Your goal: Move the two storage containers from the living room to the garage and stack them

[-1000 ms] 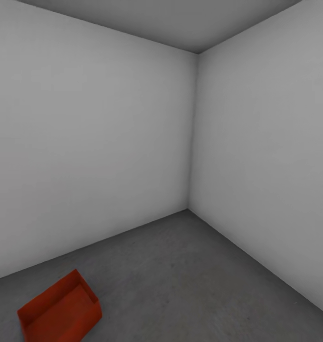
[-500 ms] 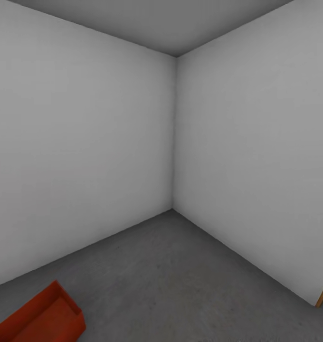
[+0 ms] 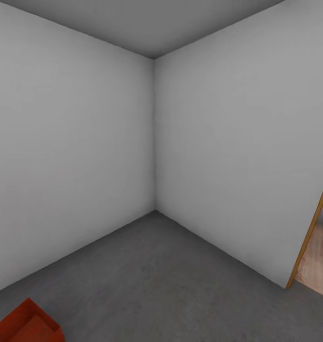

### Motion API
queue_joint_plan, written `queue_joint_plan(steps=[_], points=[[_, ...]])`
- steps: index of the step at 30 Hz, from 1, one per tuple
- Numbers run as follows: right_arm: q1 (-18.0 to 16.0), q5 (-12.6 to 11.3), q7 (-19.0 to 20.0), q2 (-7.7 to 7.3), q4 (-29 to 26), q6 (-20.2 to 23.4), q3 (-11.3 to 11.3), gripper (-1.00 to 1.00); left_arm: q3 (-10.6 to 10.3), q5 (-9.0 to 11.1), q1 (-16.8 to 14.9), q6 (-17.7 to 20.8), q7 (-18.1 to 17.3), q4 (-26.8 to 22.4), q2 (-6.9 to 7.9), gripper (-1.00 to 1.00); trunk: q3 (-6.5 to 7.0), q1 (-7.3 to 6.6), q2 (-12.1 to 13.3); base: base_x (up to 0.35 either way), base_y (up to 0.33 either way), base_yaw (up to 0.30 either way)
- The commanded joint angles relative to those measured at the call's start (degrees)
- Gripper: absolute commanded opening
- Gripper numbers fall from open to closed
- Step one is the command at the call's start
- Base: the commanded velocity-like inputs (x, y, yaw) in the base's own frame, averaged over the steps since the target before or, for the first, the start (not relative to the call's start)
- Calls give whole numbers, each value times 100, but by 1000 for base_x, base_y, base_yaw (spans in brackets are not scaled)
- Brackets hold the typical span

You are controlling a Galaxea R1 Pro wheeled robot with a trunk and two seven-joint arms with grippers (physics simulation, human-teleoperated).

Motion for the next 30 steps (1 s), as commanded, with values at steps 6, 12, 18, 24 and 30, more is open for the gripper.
queue_joint_plan(steps=[6, 12, 18, 24, 30], points=[[-9, 33, -9, 0, 17, -28, 15, 100, -54, 25, -2, -22, -21, 0, -3, 100, 10, 1, -6, 0, 0, -275], [-9, 33, -3, -7, 17, -28, 15, 100, -54, 28, -2, -2, -41, 0, 5, 100, 28, 1, -6, 0, 0, -277], [-9, 33, -2, -9, 17, -27, 15, 100, -54, 32, -2, 4, -43, 0, 6, 100, 46, 1, -6, 0, 0, -277], [-9, 33, -2, -9, 17, -27, 15, 100, -54, 33, -2, 4, -43, 0, 6, 100, 63, 1, -6, 0, 0, -277], [-9, 33, -2, -9, 17, -27, 15, 100, -54, 33, -2, 5, -43, 0, 6, 100, 81, 1, -6, 0, 0, -277]])
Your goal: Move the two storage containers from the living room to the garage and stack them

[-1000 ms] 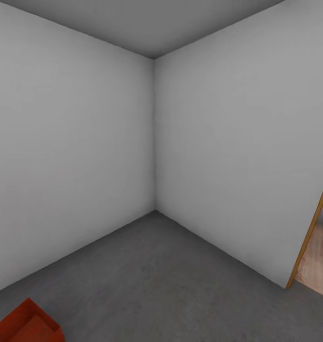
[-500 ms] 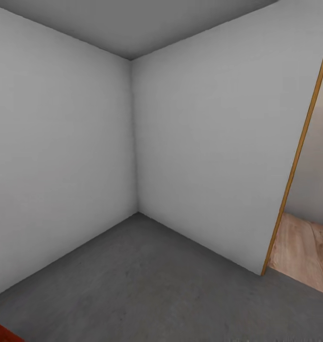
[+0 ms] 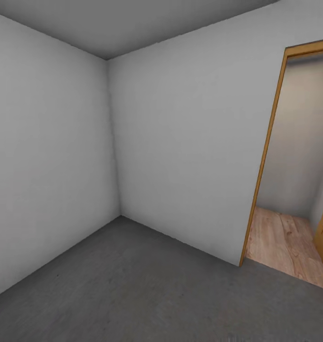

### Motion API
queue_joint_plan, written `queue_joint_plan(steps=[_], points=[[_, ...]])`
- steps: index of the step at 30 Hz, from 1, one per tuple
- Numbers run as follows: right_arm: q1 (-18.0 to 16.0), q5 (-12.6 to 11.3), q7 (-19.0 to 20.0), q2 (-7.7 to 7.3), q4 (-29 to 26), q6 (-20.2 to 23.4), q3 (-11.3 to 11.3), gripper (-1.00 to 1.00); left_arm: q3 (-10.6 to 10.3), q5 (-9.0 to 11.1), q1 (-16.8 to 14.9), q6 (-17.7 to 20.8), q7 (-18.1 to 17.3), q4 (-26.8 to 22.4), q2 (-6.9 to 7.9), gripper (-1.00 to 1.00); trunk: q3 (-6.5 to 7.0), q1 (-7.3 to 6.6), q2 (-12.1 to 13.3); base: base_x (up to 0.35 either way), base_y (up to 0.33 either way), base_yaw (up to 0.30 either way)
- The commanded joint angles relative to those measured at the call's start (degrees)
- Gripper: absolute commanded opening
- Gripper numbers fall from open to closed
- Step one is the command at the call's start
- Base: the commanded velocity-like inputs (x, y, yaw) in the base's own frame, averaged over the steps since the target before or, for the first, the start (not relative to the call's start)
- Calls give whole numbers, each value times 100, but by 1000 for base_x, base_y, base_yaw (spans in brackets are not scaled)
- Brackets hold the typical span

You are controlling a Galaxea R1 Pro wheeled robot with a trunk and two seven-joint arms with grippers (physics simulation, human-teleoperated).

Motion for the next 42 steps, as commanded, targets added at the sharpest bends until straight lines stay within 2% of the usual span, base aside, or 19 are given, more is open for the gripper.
queue_joint_plan(steps=[1, 42], points=[[-9, 33, -10, 0, 17, -27, 15, 100, -49, 39, -2, -14, 16, 0, 0, 100, -6, 1, -6, 0, 0, -277], [-9, 33, -10, 0, 17, -29, 15, 100, -49, 32, -2, -15, 16, 0, -9, 100, 114, 1, -6, 0, 0, -277]])
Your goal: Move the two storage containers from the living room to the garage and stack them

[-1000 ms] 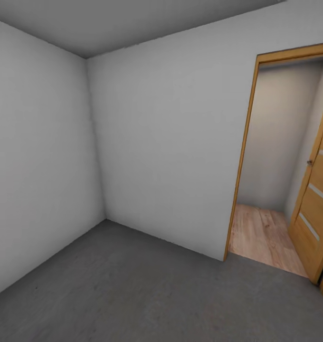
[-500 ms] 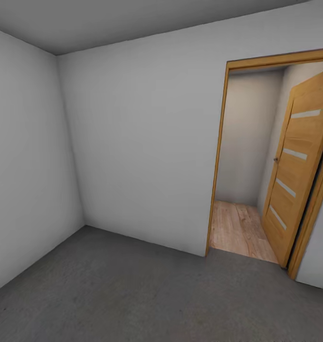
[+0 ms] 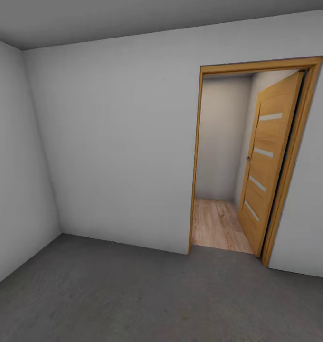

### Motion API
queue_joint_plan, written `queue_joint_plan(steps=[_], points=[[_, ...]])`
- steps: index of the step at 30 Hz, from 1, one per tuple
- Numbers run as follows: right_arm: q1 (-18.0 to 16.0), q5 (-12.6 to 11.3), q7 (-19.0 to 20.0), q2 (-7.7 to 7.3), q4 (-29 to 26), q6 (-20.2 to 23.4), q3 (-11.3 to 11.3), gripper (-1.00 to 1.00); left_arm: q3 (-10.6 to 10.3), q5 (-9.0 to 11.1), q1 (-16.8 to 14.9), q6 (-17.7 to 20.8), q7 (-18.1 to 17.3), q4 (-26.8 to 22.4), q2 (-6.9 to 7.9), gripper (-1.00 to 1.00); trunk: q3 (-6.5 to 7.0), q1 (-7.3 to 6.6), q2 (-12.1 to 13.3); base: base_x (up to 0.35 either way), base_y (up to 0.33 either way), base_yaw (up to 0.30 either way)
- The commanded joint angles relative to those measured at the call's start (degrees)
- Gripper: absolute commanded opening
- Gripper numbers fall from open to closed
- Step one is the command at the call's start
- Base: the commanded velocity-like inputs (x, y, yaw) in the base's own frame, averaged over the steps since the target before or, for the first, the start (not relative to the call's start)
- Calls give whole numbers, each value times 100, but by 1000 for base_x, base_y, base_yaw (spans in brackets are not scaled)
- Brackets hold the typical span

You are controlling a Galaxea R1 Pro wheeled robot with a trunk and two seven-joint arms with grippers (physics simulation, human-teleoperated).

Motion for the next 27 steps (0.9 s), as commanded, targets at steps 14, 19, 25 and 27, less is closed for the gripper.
queue_joint_plan(steps=[14, 19, 25, 27], points=[[-9, 33, -10, 0, 17, -26, 15, 100, -49, 47, -2, -17, 16, 0, 0, 100, 32, 1, -7, 0, 0, -277], [-9, 33, -10, 0, 17, -26, 15, 100, -49, 47, -2, -22, 16, 0, 0, 100, 47, 1, -7, 0, 0, -277], [-9, 33, -10, 0, 17, -27, 17, 100, -49, 47, -2, -23, 23, 0, 0, 100, 64, 1, -7, 0, 0, -277], [-9, 33, -10, 0, 17, -26, 16, 100, -49, 47, -2, -23, 23, 0, 0, 100, 70, 1, -7, 0, 0, -277]])
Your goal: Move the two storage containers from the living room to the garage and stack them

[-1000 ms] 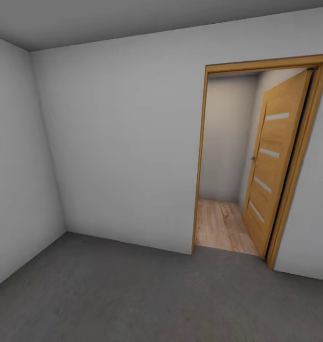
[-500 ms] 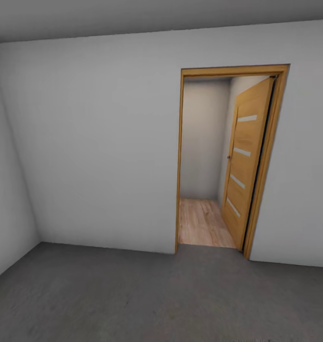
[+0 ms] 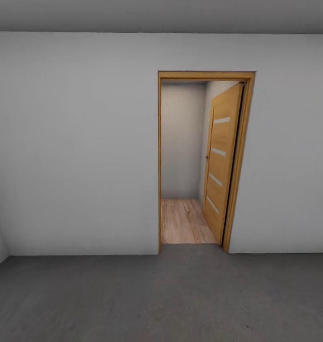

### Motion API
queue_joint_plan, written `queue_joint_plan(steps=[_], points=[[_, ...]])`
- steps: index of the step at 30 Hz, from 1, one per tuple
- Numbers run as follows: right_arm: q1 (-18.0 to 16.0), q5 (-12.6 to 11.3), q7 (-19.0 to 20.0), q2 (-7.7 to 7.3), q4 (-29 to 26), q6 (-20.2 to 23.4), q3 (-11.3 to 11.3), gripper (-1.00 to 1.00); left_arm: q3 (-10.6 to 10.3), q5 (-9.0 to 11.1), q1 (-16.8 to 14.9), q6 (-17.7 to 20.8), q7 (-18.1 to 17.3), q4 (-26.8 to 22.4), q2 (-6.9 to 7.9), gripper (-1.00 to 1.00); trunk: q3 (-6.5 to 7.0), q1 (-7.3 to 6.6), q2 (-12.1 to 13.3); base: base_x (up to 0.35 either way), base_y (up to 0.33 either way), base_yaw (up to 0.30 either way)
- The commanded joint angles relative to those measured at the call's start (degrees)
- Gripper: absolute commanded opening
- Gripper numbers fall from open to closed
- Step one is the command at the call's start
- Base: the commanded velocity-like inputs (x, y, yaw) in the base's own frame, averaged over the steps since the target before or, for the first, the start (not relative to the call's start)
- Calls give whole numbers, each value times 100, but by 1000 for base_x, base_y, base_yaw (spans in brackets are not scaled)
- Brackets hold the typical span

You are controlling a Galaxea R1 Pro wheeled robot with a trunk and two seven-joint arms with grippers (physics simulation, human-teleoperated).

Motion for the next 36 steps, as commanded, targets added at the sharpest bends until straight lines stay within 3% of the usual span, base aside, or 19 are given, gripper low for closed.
queue_joint_plan(steps=[1, 23, 36], points=[[-9, 33, -10, 0, 17, -27, 15, 100, -49, 39, -2, -14, 16, 0, 0, 100, -6, 1, -7, 0, 0, -277], [-9, 33, -10, -7, 17, -28, 18, 100, -49, 33, -2, -11, 14, -4, -4, 100, 56, 1, -7, 4, 0, -277], [-9, 90, 48, -6, 17, -14, 63, 100, -44, 30, -2, 45, 8, -9, 5, 100, 61, 1, -7, 262, 0, -99]])
